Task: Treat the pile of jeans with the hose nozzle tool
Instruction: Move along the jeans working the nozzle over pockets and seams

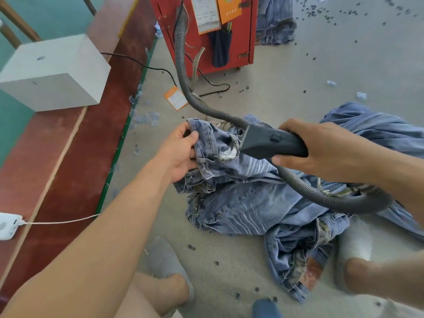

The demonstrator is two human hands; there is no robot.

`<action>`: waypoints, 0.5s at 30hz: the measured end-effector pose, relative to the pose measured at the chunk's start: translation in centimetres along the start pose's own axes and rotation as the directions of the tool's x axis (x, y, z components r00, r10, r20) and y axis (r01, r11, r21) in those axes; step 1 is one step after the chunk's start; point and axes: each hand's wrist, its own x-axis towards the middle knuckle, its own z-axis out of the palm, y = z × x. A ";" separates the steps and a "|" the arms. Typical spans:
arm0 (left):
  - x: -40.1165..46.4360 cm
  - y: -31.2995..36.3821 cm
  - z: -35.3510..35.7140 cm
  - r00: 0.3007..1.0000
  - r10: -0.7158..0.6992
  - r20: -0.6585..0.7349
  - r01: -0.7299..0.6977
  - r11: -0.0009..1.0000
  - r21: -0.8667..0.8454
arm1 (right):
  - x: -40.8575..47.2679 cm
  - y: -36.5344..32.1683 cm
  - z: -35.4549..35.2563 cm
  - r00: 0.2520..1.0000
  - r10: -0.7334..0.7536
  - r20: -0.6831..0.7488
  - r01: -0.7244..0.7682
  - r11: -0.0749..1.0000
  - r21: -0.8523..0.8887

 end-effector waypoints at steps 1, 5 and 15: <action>-0.1 0.0 0.1 1.000 -0.002 0.021 0.003 1.000 -0.031 | 0.0 -0.1 0.1 0.999 -0.023 0.022 0.023 1.000 0.000; -0.5 0.1 1.1 0.991 0.022 0.134 -0.002 0.989 -0.150 | -0.1 -0.4 0.7 0.989 -0.088 0.116 0.091 0.996 -0.023; -1.7 -0.2 2.6 0.937 -0.090 0.337 0.136 0.984 -0.117 | 0.7 -1.7 -0.1 0.990 -0.139 0.008 0.136 0.978 0.157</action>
